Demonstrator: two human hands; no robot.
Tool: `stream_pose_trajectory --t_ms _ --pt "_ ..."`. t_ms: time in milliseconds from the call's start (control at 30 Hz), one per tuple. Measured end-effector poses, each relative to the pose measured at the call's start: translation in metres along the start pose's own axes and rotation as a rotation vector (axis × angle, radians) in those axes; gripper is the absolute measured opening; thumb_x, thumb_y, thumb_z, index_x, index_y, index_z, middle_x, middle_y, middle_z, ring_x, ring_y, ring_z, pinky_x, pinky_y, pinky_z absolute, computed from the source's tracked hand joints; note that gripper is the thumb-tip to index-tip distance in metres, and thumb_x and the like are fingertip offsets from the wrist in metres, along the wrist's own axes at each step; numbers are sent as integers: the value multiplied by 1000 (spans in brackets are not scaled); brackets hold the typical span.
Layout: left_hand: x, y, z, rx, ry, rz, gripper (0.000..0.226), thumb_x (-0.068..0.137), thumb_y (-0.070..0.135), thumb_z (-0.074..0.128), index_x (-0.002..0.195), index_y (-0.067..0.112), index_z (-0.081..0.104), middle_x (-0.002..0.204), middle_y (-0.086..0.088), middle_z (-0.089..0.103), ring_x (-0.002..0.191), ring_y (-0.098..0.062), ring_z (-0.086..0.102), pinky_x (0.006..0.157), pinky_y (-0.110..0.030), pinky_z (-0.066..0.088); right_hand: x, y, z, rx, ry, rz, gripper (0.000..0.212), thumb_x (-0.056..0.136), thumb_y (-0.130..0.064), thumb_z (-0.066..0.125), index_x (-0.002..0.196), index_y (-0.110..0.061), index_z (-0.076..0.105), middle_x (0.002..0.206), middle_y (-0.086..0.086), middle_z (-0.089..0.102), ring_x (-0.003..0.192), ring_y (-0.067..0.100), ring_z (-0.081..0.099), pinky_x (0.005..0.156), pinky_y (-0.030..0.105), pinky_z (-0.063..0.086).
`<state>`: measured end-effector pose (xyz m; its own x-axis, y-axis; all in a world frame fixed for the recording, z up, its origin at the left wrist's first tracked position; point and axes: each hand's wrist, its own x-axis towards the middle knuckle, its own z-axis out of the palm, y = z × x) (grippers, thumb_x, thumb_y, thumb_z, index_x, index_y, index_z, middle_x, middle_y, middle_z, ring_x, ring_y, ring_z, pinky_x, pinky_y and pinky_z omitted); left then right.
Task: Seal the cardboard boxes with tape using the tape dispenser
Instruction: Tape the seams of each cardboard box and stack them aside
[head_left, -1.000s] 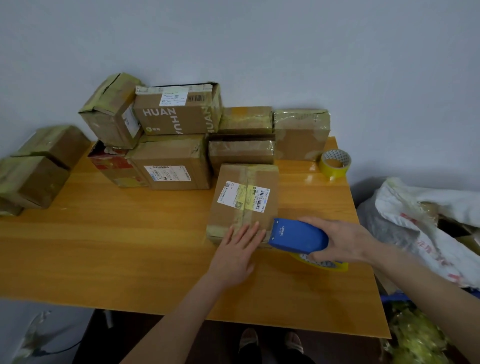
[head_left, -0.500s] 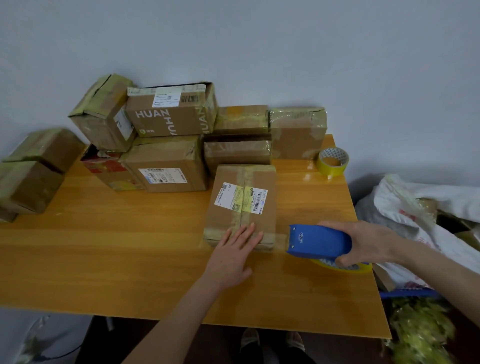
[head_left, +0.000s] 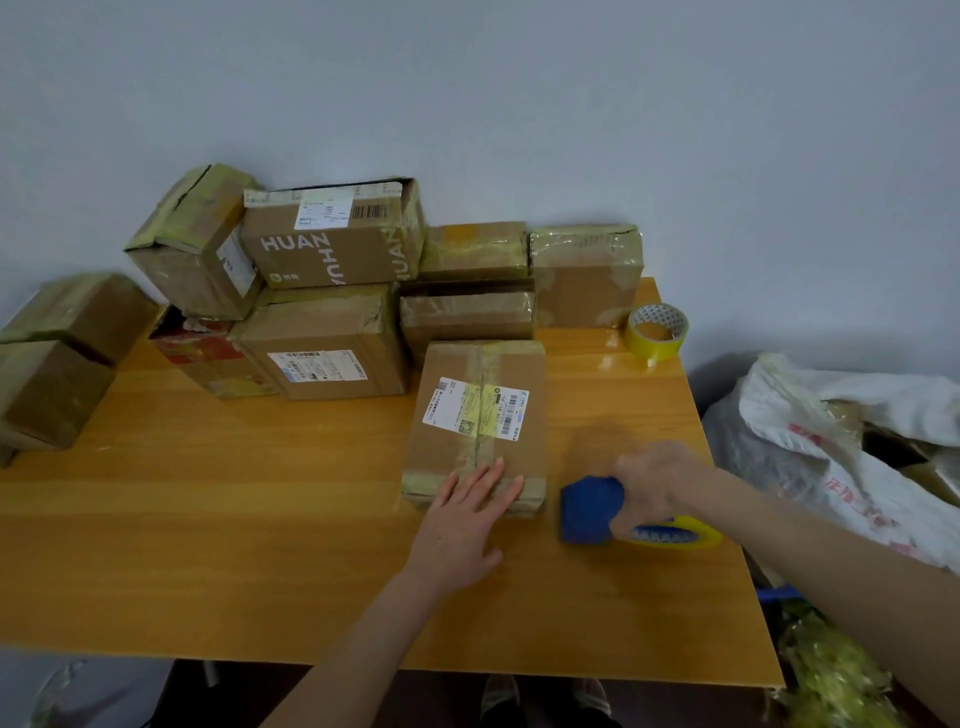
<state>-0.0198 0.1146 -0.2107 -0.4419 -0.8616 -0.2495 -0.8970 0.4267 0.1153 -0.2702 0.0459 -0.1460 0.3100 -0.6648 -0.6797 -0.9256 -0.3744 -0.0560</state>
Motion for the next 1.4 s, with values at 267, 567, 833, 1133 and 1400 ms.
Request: stream_pose_trajectory --t_ms 267,567,833,1133,1400 --pt "4 6 0 -12 15 -30 83 92 43 48 151 35 -10 156 5 -24 146 -13 -16 115 -36 -16 5 59 -20 814 379 115 51 73 -41 77 116 -39 50 105 -8 63 93 15 62 84 36 53" --pt "13 2 -18 -225 139 -78 54 100 47 30 151 32 21 160 11 9 147 -9 9 118 -29 2 67 45 10 2017 481 359 44 85 -35 70 126 -22 60 117 7 67 99 26 64 83 44 55" --pt "1 -30 -18 -417 449 -240 44 97 17 49 142 18 44 149 -1 41 137 -15 36 112 -31 32 84 35 16 1728 478 521 52 94 -56 49 127 -16 57 93 6 58 91 27 55 87 47 49" --pt "-12 -43 -7 -641 344 -611 63 101 32 43 153 11 16 156 -6 27 139 -24 35 112 -34 34 31 -86 29 1124 577 147 70 97 -33 55 153 -7 20 147 -2 38 140 22 35 110 35 33" --pt "9 -39 0 -812 239 -706 78 97 33 52 154 8 4 151 -10 35 132 -27 42 105 -42 42 57 -117 41 1174 450 199 86 99 -25 51 153 -11 -14 155 9 31 137 29 39 107 40 39"
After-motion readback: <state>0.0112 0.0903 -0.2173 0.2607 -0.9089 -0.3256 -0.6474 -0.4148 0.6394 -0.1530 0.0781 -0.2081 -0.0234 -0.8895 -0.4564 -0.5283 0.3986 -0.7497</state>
